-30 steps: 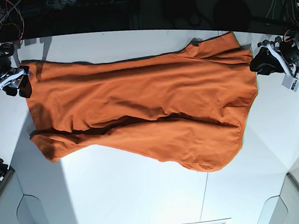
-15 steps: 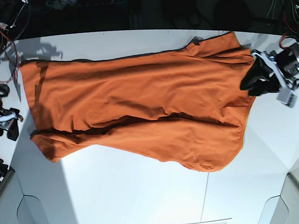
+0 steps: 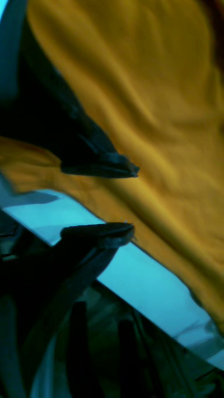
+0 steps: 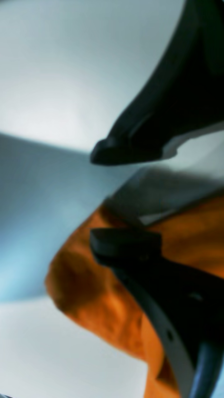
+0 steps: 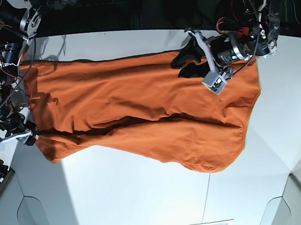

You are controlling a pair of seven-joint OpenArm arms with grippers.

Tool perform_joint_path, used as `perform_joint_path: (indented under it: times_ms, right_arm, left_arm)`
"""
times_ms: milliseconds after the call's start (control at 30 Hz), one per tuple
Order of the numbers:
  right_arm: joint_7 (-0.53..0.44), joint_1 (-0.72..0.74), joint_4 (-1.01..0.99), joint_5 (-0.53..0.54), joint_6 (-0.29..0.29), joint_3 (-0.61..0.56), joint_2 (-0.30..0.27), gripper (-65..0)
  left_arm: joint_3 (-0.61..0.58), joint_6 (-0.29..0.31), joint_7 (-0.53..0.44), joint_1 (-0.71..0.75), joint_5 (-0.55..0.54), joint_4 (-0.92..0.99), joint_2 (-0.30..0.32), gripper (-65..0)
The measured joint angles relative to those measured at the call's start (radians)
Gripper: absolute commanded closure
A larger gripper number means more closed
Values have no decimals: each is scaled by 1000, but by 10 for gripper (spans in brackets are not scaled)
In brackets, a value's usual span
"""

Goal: Layout the t-shirt on the table in an organized manner, then fold the t-shirt properly
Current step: 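Grasp the shirt edge with the left gripper and drag it outward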

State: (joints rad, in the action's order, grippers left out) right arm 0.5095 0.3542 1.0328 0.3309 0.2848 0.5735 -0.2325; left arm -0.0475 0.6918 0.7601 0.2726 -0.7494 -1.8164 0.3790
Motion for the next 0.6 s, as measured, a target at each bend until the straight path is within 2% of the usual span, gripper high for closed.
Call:
perform_joint_path:
  times_ms: [100, 167, 300, 333, 400, 600]
  right_arm:
    - [3, 12, -29, 17, 42, -1, 0, -214]
    - [4, 9, -32, 34, 49, -1, 2, -135]
    - [2, 10, -34, 76, 53, -1, 0, -29]
    - [0, 12, -34, 80, 73, -1, 0, 0]
    - [-13, 18, -34, 96, 119, -1, 1, 0]
    - [-27, 134, -36, 102, 169, -1, 1, 0]
  left_arm:
    - [-27, 0, -2, -6, 16, 0, -18, -261]
    - [-47, 0, -2, -6, 40, 1, -38, -261]
    - [-67, 0, -5, -3, 46, 42, -52, -261]
    - [-66, -1, -4, -1, 47, 55, -51, -261]
    - [-66, -3, -1, 2, 50, 82, -52, -261]
    - [-66, -3, 2, 44, 48, 91, -51, -261]
